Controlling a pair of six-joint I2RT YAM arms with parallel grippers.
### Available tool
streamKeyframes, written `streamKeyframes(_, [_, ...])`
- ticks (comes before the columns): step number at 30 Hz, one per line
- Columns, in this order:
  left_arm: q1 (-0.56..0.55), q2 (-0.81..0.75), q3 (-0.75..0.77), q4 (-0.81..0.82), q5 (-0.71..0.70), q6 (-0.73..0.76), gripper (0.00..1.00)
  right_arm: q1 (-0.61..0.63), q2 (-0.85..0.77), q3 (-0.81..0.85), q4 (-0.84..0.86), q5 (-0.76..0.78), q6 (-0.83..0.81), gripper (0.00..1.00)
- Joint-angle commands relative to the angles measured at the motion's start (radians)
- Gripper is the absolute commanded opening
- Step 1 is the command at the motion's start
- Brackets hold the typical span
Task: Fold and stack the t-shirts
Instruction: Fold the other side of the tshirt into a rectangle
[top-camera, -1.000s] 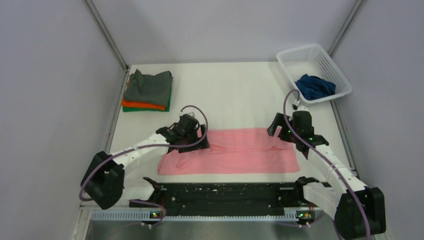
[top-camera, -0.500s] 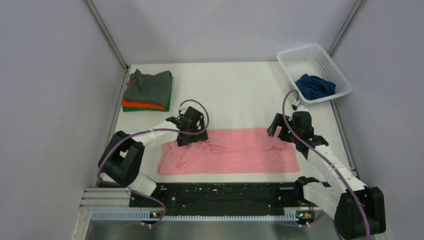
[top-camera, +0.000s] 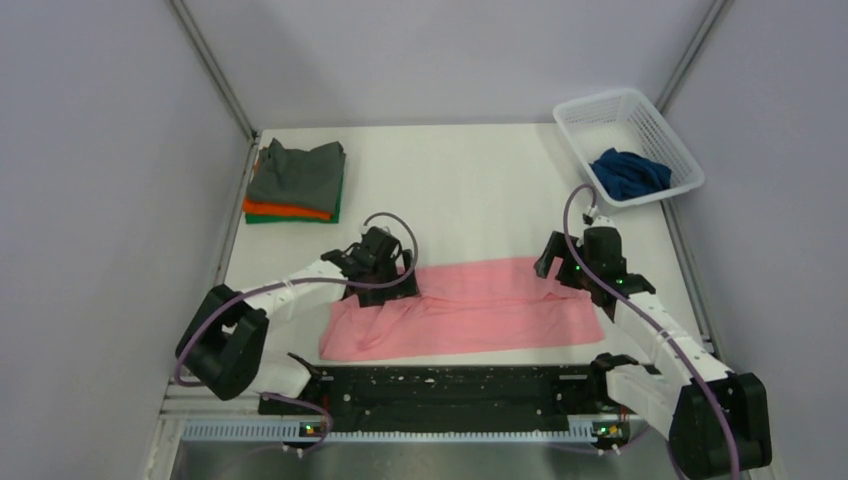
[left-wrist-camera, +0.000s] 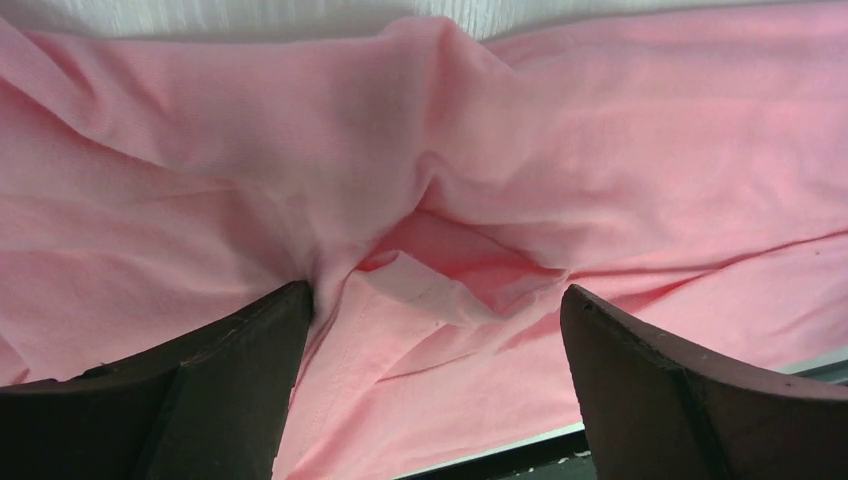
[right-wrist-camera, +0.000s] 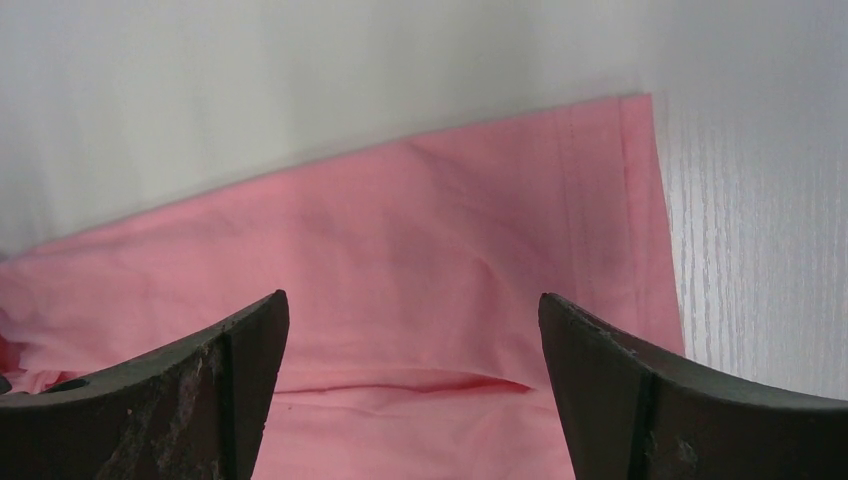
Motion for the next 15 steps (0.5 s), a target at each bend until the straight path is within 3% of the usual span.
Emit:
streamKeyframes(1, [-0.026, -0.039, 0.022, -0.083, -0.065, 0.0, 0.99, -0.002, -0.018, 0.001, 0.03, 0.004, -0.008, 0.94])
streamKeyframes(15, [-0.082, -0.014, 0.056, -0.195, -0.268, -0.105, 0.99, -0.001, -0.007, -0.013, 0.041, -0.007, -0.01, 0.94])
